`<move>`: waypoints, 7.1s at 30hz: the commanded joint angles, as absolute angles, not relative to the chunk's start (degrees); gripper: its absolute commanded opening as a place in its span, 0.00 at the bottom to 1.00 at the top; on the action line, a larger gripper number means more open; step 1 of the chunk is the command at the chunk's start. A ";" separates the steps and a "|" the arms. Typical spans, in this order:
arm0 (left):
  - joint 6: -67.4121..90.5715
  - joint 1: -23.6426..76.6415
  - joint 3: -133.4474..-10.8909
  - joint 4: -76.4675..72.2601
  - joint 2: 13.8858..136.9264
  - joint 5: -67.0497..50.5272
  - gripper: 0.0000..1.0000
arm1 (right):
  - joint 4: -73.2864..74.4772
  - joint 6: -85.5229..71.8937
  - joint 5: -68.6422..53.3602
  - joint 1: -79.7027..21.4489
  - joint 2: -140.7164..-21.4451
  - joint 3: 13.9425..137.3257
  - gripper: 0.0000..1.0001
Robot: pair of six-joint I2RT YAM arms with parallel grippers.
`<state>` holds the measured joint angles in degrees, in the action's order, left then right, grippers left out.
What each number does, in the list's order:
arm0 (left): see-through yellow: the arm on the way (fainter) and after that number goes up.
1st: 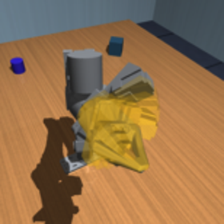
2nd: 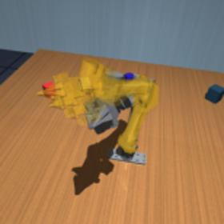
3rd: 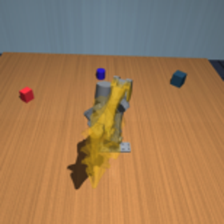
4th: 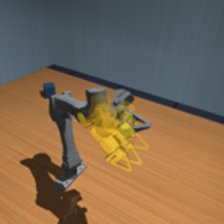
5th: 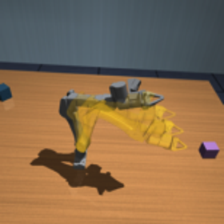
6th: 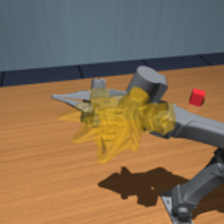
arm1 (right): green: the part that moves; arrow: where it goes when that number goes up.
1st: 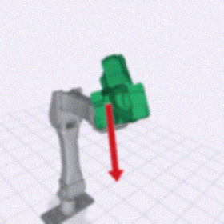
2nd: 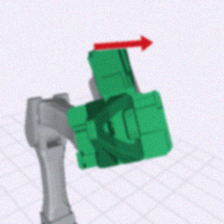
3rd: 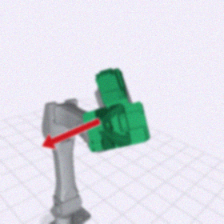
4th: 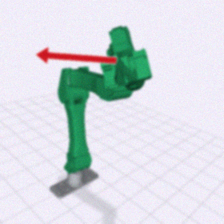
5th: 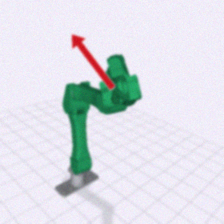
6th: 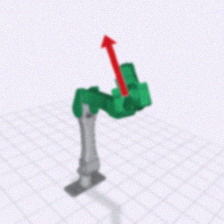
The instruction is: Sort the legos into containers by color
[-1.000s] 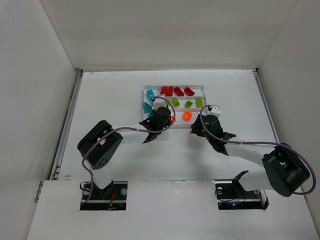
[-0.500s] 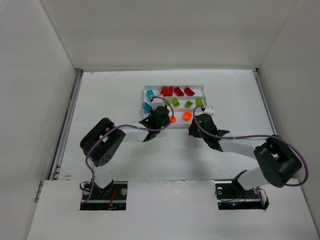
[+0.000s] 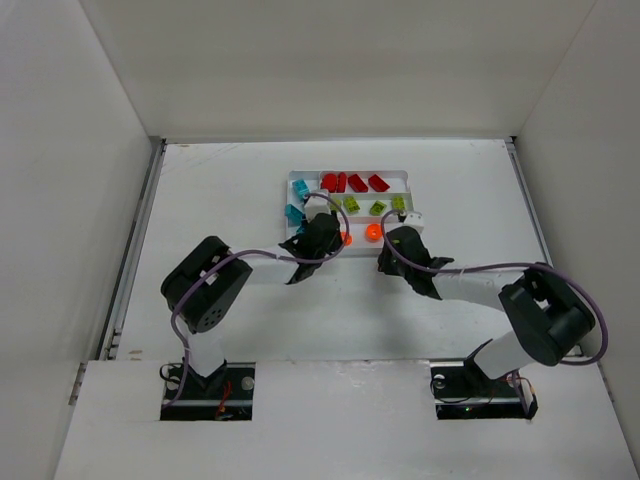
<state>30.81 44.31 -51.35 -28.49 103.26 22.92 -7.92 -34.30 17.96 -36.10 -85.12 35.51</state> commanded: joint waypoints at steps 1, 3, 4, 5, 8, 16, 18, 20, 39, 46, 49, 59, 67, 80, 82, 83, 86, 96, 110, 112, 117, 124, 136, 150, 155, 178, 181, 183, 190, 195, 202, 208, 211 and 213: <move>29.62 45.83 -50.72 -31.29 98.80 24.43 0.33 | -8.00 -33.57 17.93 -36.60 -85.78 37.97 0.31; 28.66 46.53 -50.28 -31.81 97.74 25.13 0.33 | -7.74 -33.57 18.02 -36.60 -86.31 38.14 0.30; 28.13 46.88 -50.10 -31.99 97.30 25.48 0.33 | -7.65 -33.57 18.10 -36.60 -86.48 38.23 0.29; 27.78 47.15 -49.92 -32.17 96.95 25.92 0.33 | -7.56 -33.49 18.28 -36.60 -86.57 38.32 0.27; 26.98 47.77 -49.66 -32.34 95.89 26.10 0.33 | -7.56 -33.57 19.07 -37.22 -85.96 38.23 0.24; 26.72 48.64 -49.22 -32.34 92.90 25.66 0.33 | -6.68 -33.75 19.16 -37.31 -83.85 38.06 0.16; 26.72 49.00 -49.13 -32.17 92.11 25.58 0.34 | -6.68 -33.92 19.16 -37.31 -81.92 37.53 0.16; 26.63 49.52 -49.04 -31.91 91.58 25.40 0.34 | -6.68 -34.01 19.16 -37.31 -80.16 37.00 0.16; 28.92 62.26 -50.97 -29.88 95.61 19.87 0.39 | -7.47 -32.34 18.54 -26.50 -83.49 45.44 0.17; 27.51 63.59 -56.24 -29.62 103.09 19.34 0.39 | -9.58 -32.96 18.81 -25.00 -83.33 44.83 0.38; 26.72 63.32 -58.44 -28.66 105.90 19.16 0.39 | -10.46 -33.22 18.81 -25.00 -80.70 42.63 0.42; 22.86 62.53 -62.84 -27.42 112.41 19.42 0.36 | -12.21 -35.24 20.12 -25.27 -67.94 32.00 0.43; 19.51 62.44 -66.44 -26.37 115.84 19.07 0.34 | -13.80 -35.77 19.86 -26.06 -63.63 30.32 0.46; 16.96 61.30 -70.49 -23.64 119.26 20.48 0.31 | -13.80 -36.21 20.21 -25.97 -63.28 29.79 0.46; 16.70 61.30 -70.75 -23.64 119.62 20.57 0.31 | -13.89 -36.21 20.13 -25.97 -63.46 29.79 0.46; 16.61 61.30 -70.84 -23.64 119.79 20.57 0.31 | -13.89 -36.21 20.13 -25.97 -63.54 29.79 0.46; 16.26 61.13 -71.37 -23.56 120.50 20.04 0.30 | -13.89 -36.21 20.21 -26.06 -63.63 29.79 0.46; 16.08 61.39 -70.84 -22.59 120.59 19.16 0.19 | -13.89 -36.30 20.21 -25.79 -62.31 29.53 0.46; 16.61 62.62 -65.40 -23.11 108.56 21.36 0.14 | -13.89 -36.39 20.21 -25.01 -60.91 28.83 0.46; 16.70 62.36 -64.17 -23.46 106.01 22.41 0.14 | -13.89 -36.47 20.21 -24.65 -60.47 28.57 0.46; 16.44 59.55 -62.93 -23.64 101.78 23.47 0.15 | -13.89 -36.56 20.30 -24.48 -60.91 28.48 0.45; 17.40 52.08 -64.33 -23.73 104.76 22.85 0.16 | -13.89 -36.83 20.39 -24.48 -61.61 28.48 0.45; 17.75 48.91 -61.44 -25.66 102.32 22.41 0.49 | -13.27 -36.21 23.64 -24.56 -64.25 29.00 0.45; 26.80 46.37 -37.63 -31.28 76.39 20.48 0.50 | -0.45 -44.46 35.76 -30.53 -62.32 24.52 0.22; 27.59 43.99 -31.82 -35.15 71.99 19.60 0.50 | 5.26 -47.46 35.86 -31.33 -60.29 25.40 0.32; 29.97 43.46 -27.25 -38.76 69.35 17.84 0.50 | 6.06 -55.63 30.85 -33.18 -74.35 32.43 0.48; 30.32 43.37 -26.90 -39.02 68.73 17.49 0.50 | 7.20 -58.00 32.95 -33.62 -75.58 33.48 0.48; 30.59 43.28 -26.63 -39.55 68.38 17.23 0.50 | 9.48 -60.37 36.11 -34.40 -76.55 34.89 0.47; 30.85 42.85 -25.84 -40.43 66.71 16.70 0.50 | 17.92 -69.60 42.80 -36.25 -82.79 41.04 0.38; 30.94 42.49 -25.40 -40.60 66.09 16.70 0.49 | 19.95 -72.60 44.03 -37.74 -81.40 41.84 0.25; 30.67 45.82 -29.08 -42.89 72.76 5.29 0.28 | 23.20 -58.64 45.79 -36.61 -68.50 39.12 0.10; 27.52 56.27 -35.67 -41.23 81.11 6.06 0.17 | 17.51 -48.36 40.19 -25.02 -53.80 35.68 0.15; 25.76 61.03 -41.73 -38.51 86.82 9.22 0.17 | 13.81 -44.83 35.08 -19.92 -50.98 35.51 0.18; 25.23 62.96 -46.82 -34.74 91.03 11.24 0.18 | 12.57 -44.12 33.67 -17.89 -49.66 35.16 0.22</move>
